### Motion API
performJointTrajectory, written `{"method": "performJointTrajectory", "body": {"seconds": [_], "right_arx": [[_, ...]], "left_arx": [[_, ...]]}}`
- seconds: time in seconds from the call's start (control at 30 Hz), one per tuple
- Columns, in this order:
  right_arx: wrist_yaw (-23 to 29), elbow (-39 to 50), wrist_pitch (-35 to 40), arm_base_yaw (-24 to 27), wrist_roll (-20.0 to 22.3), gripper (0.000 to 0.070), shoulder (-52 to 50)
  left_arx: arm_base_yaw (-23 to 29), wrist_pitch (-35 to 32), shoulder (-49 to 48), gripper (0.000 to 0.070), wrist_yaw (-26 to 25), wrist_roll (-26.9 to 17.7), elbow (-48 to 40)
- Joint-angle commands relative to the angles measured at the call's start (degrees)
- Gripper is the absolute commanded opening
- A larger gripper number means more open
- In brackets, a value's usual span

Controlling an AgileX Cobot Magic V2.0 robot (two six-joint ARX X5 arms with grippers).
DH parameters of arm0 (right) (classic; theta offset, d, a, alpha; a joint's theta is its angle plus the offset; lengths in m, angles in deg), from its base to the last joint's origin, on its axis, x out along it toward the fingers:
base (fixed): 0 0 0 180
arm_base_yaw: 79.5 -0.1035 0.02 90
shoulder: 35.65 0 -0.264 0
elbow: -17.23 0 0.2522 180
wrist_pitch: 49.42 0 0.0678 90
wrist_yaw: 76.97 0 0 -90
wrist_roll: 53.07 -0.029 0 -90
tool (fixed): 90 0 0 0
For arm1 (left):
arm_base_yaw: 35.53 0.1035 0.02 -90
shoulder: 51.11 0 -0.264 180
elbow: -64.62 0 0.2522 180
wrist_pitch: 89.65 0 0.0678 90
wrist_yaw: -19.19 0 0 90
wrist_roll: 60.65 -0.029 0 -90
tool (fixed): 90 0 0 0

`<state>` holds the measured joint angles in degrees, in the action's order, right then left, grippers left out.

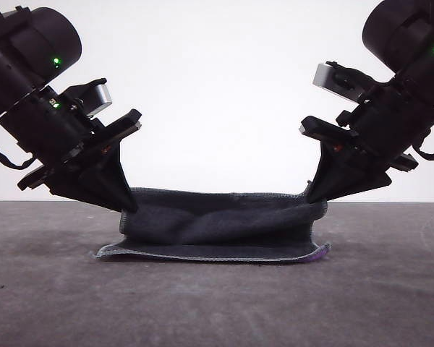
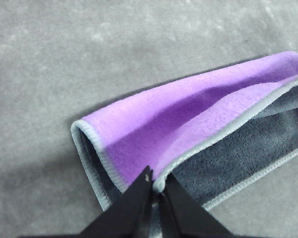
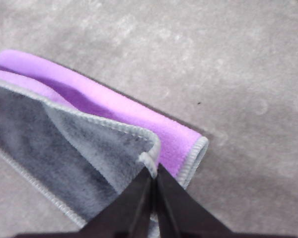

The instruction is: Fold clothes

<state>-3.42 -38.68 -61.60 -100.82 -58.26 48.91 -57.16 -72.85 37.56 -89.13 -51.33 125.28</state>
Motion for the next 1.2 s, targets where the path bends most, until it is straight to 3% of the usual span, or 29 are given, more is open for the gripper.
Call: {"method": "performJointTrajectory", "body": {"seconds": [0.0,0.07,0.1,0.2,0.27,0.3,0.47,0.83,1.03,1.17], "right_arx": [[0.0,-0.2,0.0,-0.8,0.0,0.0002,0.3],[0.0,-0.2,-0.4,-1.3,0.0,0.0010,0.3],[0.0,-0.2,-0.6,-1.5,0.0,0.0054,0.3],[0.3,-0.2,-0.9,-2.0,-0.1,0.0191,0.1],[0.5,-0.2,-1.1,-2.1,-0.2,0.0212,-0.6],[0.5,-0.2,-1.2,-2.1,-0.2,0.0213,-1.3],[0.5,-0.2,-3.3,-2.1,-0.2,0.0273,-6.8],[1.5,-0.2,-18.7,-2.1,-2.9,0.0269,-22.4],[0.6,-0.2,-23.8,-1.4,-8.4,0.0269,-27.2],[-4.8,-0.2,-24.5,1.1,-12.8,0.0270,-26.5]], "left_arx": [[-0.2,0.2,0.0,0.0005,-0.1,0.4,0.2],[-0.2,0.9,-0.3,0.0006,-0.2,0.1,0.2],[-0.2,1.1,-0.4,0.0034,-0.5,-0.2,0.2],[-0.2,1.6,-1.1,0.0198,-1.9,-0.2,0.2],[-0.2,2.4,-1.8,0.0302,-2.2,-0.2,0.2],[-0.2,3.1,-2.3,0.0314,-2.3,-0.2,0.2],[-0.1,6.4,-6.4,0.0356,-2.3,-0.4,0.2],[-0.1,18.1,-20.6,0.0353,-2.3,3.5,0.2],[-0.1,24.8,-27.8,0.0353,-2.2,7.2,0.2],[-0.1,29.1,-30.9,0.0353,-2.3,8.3,0.2]]}}
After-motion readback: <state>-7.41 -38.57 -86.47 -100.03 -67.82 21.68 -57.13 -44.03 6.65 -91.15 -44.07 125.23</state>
